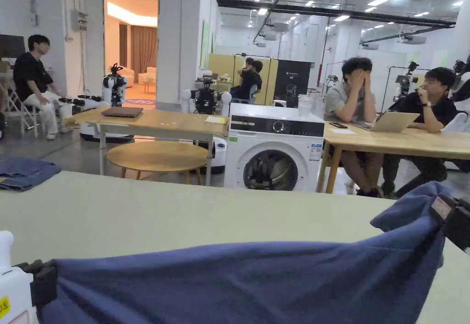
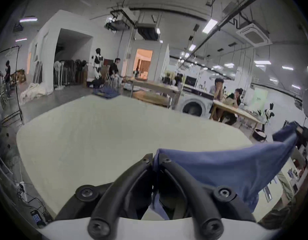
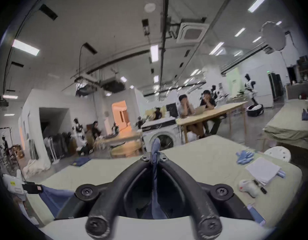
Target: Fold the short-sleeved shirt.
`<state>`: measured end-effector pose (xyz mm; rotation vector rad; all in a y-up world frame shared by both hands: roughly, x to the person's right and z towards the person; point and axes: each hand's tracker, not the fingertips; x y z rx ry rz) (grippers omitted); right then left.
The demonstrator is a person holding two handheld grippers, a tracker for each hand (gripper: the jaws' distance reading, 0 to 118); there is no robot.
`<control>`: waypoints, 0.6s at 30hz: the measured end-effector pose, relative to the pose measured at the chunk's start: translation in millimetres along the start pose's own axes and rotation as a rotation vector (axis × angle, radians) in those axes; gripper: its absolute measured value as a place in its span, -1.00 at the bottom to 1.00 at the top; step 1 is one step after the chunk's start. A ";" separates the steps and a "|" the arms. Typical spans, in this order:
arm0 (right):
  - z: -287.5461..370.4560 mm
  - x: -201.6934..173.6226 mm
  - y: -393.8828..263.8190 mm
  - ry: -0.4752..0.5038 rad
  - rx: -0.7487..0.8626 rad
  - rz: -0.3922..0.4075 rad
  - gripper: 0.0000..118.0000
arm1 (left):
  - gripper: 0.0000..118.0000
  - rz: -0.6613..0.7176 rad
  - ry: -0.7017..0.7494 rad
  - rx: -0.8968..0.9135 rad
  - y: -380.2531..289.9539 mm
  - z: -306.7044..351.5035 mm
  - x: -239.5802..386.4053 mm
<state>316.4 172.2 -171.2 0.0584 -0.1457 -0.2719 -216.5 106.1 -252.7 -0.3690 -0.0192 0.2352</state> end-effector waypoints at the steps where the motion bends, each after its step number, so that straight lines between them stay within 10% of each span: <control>1: 12.8 3.7 4.1 -0.006 0.026 -0.011 -0.98 | -1.00 0.002 -0.003 0.024 3.7 4.1 3.6; 18: -34.5 -21.1 97.1 -0.065 0.090 0.038 -0.98 | -1.00 -0.018 -0.103 0.164 159.7 -33.4 51.8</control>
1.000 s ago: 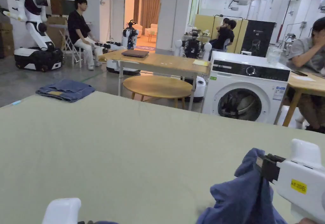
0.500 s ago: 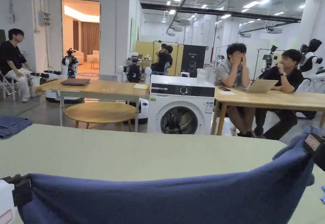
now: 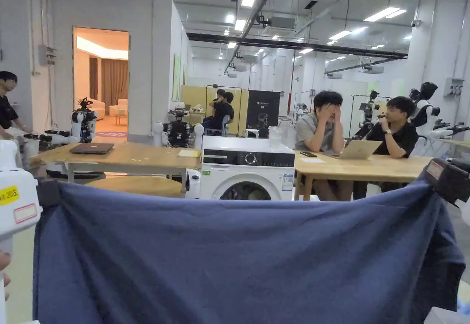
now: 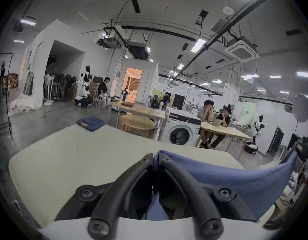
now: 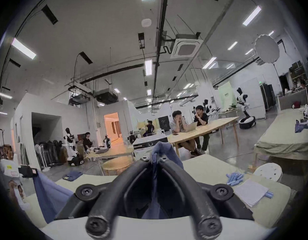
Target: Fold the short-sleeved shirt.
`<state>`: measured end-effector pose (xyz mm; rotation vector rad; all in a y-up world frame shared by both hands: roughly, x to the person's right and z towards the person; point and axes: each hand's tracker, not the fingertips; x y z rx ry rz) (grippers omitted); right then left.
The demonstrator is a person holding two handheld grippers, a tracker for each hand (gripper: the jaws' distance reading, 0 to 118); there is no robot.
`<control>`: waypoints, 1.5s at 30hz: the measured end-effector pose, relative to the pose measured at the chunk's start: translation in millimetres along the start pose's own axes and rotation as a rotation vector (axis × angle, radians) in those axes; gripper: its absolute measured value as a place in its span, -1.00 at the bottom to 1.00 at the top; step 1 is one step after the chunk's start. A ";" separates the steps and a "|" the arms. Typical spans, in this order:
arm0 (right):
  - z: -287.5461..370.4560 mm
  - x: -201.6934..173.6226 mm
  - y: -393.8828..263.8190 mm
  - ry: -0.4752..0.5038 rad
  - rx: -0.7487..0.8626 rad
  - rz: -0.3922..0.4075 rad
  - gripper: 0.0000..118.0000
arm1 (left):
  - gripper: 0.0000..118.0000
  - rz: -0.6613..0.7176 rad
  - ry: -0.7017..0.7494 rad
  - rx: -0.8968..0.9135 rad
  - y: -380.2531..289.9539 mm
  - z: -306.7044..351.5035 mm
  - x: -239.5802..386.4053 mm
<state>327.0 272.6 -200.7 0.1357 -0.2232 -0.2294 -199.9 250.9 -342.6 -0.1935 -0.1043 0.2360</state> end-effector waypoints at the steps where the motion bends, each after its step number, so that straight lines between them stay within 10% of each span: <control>1: -13.9 -3.4 2.9 -0.008 -0.005 0.007 -0.98 | -1.00 -0.004 0.001 0.002 8.7 -8.9 1.8; 26: -313.1 -88.1 92.6 -0.051 0.186 0.166 -0.98 | -1.00 0.001 0.064 0.276 182.8 -250.7 51.4; 45: -140.4 -35.8 -36.3 0.033 -0.124 0.226 -0.98 | -1.00 -0.087 0.096 0.030 14.8 -141.4 11.3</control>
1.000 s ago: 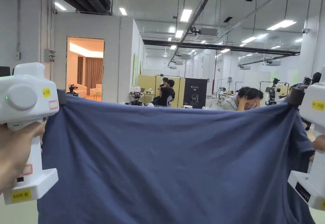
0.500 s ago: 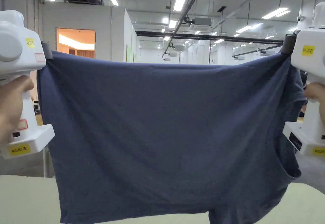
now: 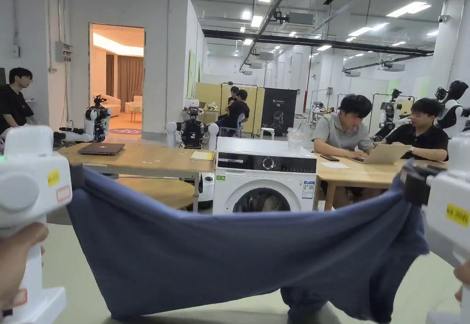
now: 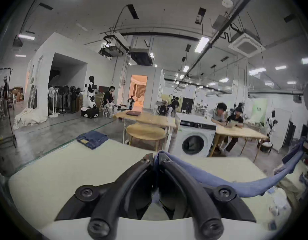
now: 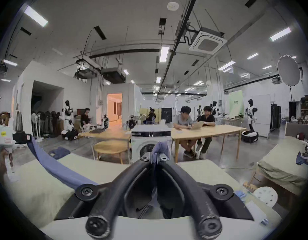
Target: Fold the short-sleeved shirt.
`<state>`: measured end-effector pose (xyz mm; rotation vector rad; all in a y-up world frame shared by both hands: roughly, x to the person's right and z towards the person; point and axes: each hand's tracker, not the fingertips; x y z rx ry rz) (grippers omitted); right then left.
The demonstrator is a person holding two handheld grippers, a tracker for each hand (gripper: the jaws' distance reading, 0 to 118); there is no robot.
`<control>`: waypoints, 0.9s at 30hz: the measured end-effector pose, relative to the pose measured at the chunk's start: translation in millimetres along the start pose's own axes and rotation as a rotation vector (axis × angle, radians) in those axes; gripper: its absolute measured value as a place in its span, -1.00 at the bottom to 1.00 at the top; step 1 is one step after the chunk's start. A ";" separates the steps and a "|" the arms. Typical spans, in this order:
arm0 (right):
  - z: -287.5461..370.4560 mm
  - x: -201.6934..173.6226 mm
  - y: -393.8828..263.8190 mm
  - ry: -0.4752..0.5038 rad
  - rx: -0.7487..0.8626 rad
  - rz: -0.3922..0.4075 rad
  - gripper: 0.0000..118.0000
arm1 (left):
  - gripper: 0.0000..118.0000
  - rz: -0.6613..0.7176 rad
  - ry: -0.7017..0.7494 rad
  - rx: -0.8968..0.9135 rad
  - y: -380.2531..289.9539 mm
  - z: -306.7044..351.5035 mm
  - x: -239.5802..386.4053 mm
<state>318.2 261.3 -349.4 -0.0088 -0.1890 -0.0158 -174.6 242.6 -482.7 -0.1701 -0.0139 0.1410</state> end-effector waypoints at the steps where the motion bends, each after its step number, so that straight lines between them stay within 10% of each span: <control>1: 13.8 0.9 -9.8 0.005 -0.028 0.005 -0.98 | -1.00 -0.015 0.005 -0.029 -10.9 14.3 -2.5; 12: 187.9 14.1 -143.8 0.076 -0.321 0.025 -0.98 | -1.00 -0.139 -0.007 -0.293 -161.5 185.0 -49.8; 27: 270.8 48.4 -278.6 -0.002 -0.669 0.006 -0.98 | -1.00 -0.138 0.032 -0.700 -314.8 247.1 -111.3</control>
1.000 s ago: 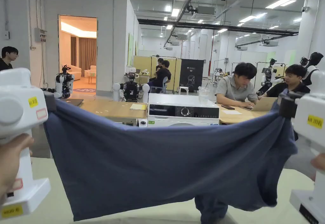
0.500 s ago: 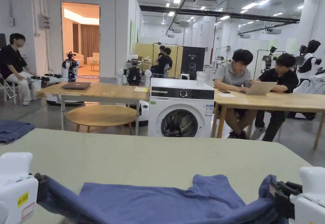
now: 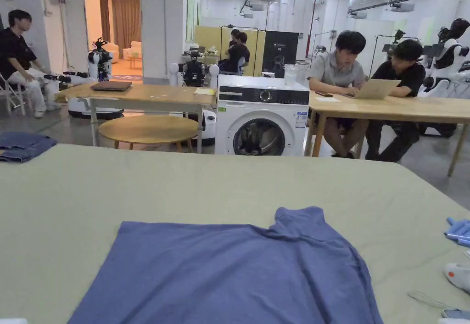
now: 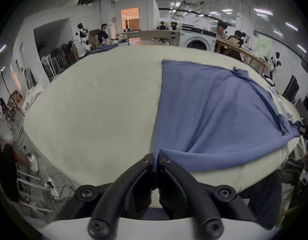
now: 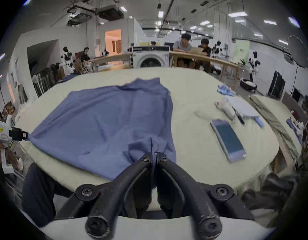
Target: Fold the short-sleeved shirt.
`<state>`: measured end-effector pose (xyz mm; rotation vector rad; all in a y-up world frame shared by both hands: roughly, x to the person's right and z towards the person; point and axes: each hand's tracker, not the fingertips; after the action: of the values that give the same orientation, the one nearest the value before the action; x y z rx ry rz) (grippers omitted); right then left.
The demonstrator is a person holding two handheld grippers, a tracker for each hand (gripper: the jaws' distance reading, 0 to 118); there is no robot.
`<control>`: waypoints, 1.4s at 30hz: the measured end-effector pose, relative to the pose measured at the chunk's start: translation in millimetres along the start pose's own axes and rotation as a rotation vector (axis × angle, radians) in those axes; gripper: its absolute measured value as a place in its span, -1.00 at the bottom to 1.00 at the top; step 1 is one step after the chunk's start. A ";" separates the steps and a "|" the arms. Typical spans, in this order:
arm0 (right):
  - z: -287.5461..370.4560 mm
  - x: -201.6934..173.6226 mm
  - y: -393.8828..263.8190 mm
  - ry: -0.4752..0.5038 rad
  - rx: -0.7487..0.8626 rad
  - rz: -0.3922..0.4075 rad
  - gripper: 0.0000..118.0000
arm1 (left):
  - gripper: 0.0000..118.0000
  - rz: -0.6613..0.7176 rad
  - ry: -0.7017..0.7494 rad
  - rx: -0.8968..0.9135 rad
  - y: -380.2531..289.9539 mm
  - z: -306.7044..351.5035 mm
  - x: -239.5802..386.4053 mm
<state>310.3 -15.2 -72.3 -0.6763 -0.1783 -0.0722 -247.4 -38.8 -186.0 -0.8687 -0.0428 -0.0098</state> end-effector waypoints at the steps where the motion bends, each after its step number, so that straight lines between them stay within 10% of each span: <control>1: -2.7 1.0 -5.7 0.006 -0.022 -0.010 -0.98 | -1.00 -0.003 -0.007 -0.008 -1.0 -1.3 0.7; 9: -10.3 -2.1 -28.7 -0.024 -0.034 0.012 -0.96 | -0.96 -0.145 0.037 0.022 -2.8 0.5 15.2; 13: -3.9 -2.9 -27.6 -0.024 0.003 0.029 -0.60 | -0.35 -0.071 0.018 0.143 3.3 17.3 6.7; 14: 1.7 -3.6 -25.5 -0.031 0.038 0.035 -0.45 | -0.20 -0.053 0.003 0.172 6.6 23.0 4.2; 15: 5.4 -4.0 -21.5 -0.038 0.060 0.030 0.33 | 0.45 -0.024 -0.001 0.197 10.6 27.7 0.7; 17: 18.9 -5.4 -9.7 -0.017 0.176 -0.007 0.96 | 0.48 0.053 -0.028 0.291 22.6 45.5 -1.8; 28: 62.3 -48.1 45.4 -0.065 0.556 -0.081 0.95 | 0.54 0.005 -0.127 0.653 52.4 100.5 56.7; 31: 57.3 -59.2 53.2 -0.037 0.555 -0.105 0.80 | 0.18 -0.032 -0.148 0.638 55.7 92.0 70.8; 34: 48.5 -67.0 57.9 0.032 0.511 -0.128 0.62 | -1.00 -0.058 -0.139 0.646 53.4 88.5 85.8; 37: 43.8 -78.2 57.9 0.026 0.506 -0.108 -1.00 | -1.00 -0.036 -0.149 0.628 54.7 83.9 88.0; 42: 36.1 -81.6 63.2 0.023 0.470 -0.106 -1.00 | -1.00 -0.032 -0.146 0.600 54.2 79.2 82.0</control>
<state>232.9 57.4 -98.9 -0.1969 -0.2000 -0.1344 -166.7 57.4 -172.9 -0.2673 -0.1862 0.0354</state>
